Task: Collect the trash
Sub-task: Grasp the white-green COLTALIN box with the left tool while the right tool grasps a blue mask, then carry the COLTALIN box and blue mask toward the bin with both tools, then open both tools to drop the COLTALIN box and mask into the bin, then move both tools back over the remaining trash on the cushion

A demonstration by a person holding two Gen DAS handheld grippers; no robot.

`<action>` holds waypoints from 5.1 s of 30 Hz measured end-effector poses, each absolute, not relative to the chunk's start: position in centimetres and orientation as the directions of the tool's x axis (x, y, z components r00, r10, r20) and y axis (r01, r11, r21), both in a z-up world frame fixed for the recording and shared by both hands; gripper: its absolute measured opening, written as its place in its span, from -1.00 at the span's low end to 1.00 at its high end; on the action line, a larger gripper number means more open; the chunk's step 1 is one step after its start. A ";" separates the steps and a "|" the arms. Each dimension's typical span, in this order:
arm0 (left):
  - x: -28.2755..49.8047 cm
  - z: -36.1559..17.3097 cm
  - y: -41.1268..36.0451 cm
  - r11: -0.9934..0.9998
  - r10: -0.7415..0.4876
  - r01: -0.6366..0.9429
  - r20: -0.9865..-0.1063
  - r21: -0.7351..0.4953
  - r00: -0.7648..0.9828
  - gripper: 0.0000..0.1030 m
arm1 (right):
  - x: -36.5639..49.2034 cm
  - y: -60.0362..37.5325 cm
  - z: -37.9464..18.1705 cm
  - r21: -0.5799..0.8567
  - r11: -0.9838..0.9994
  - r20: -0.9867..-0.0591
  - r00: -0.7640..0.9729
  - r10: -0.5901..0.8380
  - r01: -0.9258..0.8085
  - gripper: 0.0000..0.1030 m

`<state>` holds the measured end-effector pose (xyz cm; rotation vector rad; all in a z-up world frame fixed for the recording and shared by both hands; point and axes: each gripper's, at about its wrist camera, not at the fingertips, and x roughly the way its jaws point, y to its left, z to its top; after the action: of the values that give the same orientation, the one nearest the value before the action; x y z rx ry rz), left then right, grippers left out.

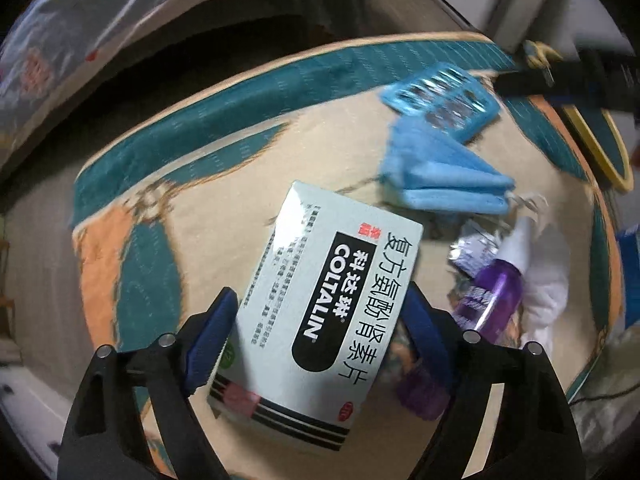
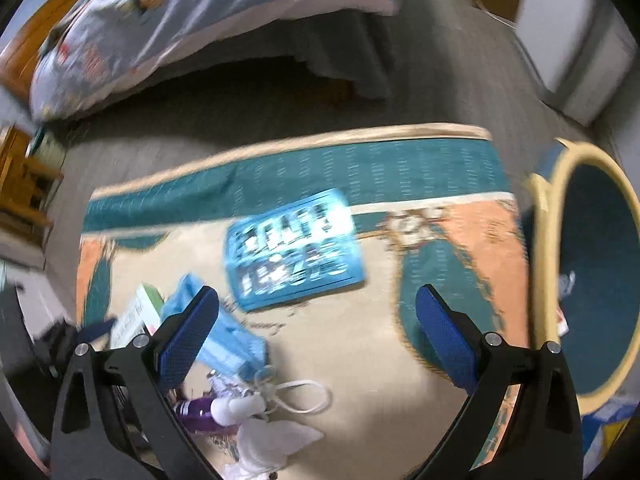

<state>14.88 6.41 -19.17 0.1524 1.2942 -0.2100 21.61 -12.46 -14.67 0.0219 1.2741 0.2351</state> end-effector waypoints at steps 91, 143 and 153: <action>16.5 -9.3 -18.1 0.889 -0.286 0.458 -0.788 -0.007 0.545 0.55 | 17.5 -40.8 -9.3 0.228 0.940 -0.887 0.453 0.093 0.254 -0.64; 18.2 -11.4 -24.2 0.839 -0.346 0.545 -0.784 -0.012 0.516 0.80 | 16.6 -47.0 -10.5 0.285 0.848 -0.891 0.450 0.063 0.446 0.81; 17.2 -10.4 -20.8 0.858 -0.314 0.513 -0.778 0.012 0.545 0.84 | 16.7 -44.6 -8.3 0.290 0.861 -0.882 0.466 0.070 0.418 0.89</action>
<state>17.18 -20.79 -10.37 0.2509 0.8653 -0.4969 16.67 -44.61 -8.27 0.5138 1.0759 -0.2253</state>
